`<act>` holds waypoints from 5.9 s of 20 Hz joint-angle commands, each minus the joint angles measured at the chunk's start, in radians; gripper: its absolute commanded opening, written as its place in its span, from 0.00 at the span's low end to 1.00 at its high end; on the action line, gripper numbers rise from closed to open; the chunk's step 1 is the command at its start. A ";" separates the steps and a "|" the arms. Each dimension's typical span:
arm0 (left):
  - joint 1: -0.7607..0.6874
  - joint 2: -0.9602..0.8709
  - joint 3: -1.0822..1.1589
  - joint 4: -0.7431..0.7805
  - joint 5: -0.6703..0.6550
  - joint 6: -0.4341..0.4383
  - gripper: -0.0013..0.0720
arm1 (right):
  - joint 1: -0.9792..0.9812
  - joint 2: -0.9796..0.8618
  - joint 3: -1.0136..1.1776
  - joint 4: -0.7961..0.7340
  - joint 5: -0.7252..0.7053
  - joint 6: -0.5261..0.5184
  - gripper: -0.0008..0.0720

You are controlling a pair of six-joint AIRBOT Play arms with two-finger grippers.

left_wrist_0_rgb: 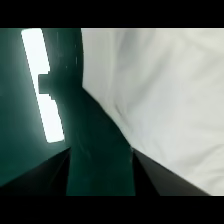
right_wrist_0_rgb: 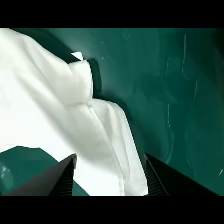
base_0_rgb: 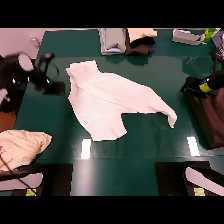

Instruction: Fold the shirts.

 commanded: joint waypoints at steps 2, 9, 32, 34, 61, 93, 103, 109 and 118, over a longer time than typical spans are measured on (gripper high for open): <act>-0.029 0.119 -0.351 -0.134 0.119 -0.022 0.64 | -0.008 0.083 -0.132 0.003 -0.054 -0.002 0.70; -0.185 0.117 -0.478 -0.217 0.330 -0.026 0.64 | -0.007 0.089 -0.154 0.004 -0.044 -0.002 0.70; -0.238 0.164 -0.259 -0.066 0.283 -0.048 0.06 | 0.014 0.237 -0.551 0.013 -0.060 -0.217 0.82; -0.238 0.164 -0.259 -0.068 0.283 -0.048 0.06 | 0.039 0.237 -0.599 0.047 -0.140 -0.214 0.82; -0.238 0.584 0.465 0.149 0.189 -0.048 0.06 | 0.063 0.479 0.239 0.047 -0.217 -0.120 0.03; -0.164 -0.230 0.397 0.321 0.255 -0.101 0.06 | -0.029 -0.422 0.400 0.053 0.010 -0.142 0.03; -0.006 -0.230 0.342 0.047 -0.152 0.047 0.06 | -0.045 -0.251 0.125 0.045 0.009 -0.211 0.03; -0.006 -0.230 0.103 -0.011 -0.056 0.047 0.06 | -0.029 -0.240 -0.083 0.056 -0.135 -0.208 0.04; -0.006 0.011 0.049 0.029 -0.102 0.016 0.60 | -0.031 -0.095 -0.069 0.011 0.014 -0.222 0.54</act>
